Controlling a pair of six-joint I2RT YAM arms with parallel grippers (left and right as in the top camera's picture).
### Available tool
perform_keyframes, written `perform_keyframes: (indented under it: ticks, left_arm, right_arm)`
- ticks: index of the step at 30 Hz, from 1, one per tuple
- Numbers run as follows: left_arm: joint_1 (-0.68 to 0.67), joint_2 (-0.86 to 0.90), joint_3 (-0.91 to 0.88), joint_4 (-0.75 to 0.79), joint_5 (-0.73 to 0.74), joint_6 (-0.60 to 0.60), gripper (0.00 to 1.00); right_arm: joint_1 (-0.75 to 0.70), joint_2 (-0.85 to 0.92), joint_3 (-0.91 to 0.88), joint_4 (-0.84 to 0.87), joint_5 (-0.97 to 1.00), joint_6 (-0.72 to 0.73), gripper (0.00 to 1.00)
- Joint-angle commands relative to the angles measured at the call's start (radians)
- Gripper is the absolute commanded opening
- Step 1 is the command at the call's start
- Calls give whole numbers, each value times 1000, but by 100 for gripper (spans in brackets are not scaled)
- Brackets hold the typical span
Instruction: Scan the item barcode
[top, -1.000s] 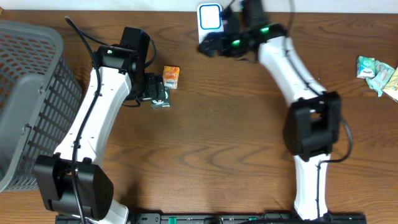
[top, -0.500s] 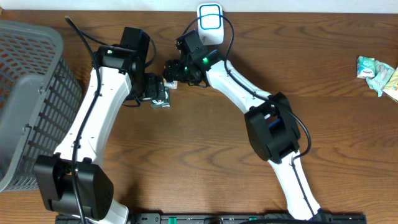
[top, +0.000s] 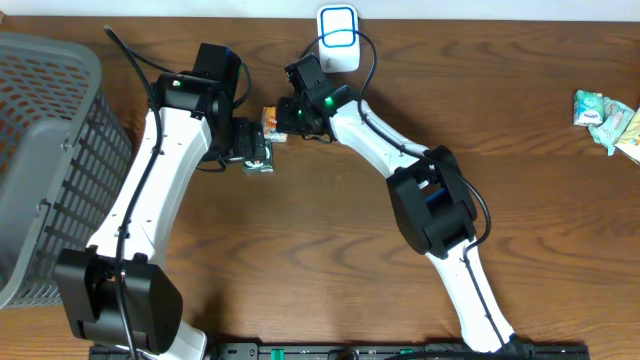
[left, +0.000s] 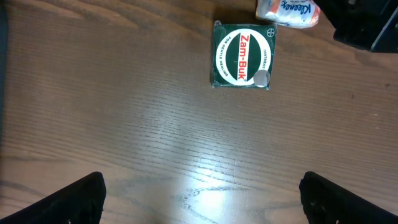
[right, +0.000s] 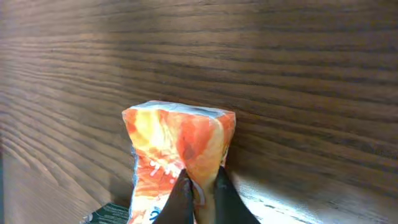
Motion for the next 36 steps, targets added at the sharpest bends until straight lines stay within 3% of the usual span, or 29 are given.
perform_keyframes:
  ticks: [1,7,9,11,12,13,14,15,19,20,25,31,36]
  left_arm:
    - [5,-3,13,-3,-9,6,98]
    - [5,-3,13,-3,-9,6,98]
    - [5,-3,13,-3,-9,6,98]
    - [5,-3,13,-3,-9,6,98]
    - [5,-3,13,-3,-9,6,97]
    - [5,-3,13,-3,-9,6,98]
    - [5,-3,13,-3,-9,6,98]
    - [5,-3,13,-3,-9,6,98]
    - [5,-3,13,-3,-9,6,97]
    - [5,-3,13,-3,-9,6,98]
    - [5,-3,13,-3,-9,6,98]
    - [5,-3,13,-3,-9,6,98]
    - [5,-3,13,-3,-9,6,98]
  right_arm:
    - [-20,9,-3,-54,13,-40,1]
    - [-105,-76,-3,-258,91,-137,1]
    - [-185,-143,-3,-412,155,-324,1]
    - [-220,-167,-3,-478,185,-401,1]
    - [-242,-180,-3,-515,217,-418,6]
    - [-263,-195,-3,-547,244,-420,32]
    - [-278,-209,-3,-568,244,-420,42]
    - [-285,-220,-3,-581,243,-420,45]
    - [-284,-276,-3,-597,229,-420,77]
    - [-274,-283,-3,-597,229,-422,80]
    - [-201,-266,-4,-587,252,-434,72]
    - [-103,-200,-4,-578,515,-286,70]
    - [-69,-120,-4,-569,588,-276,70]
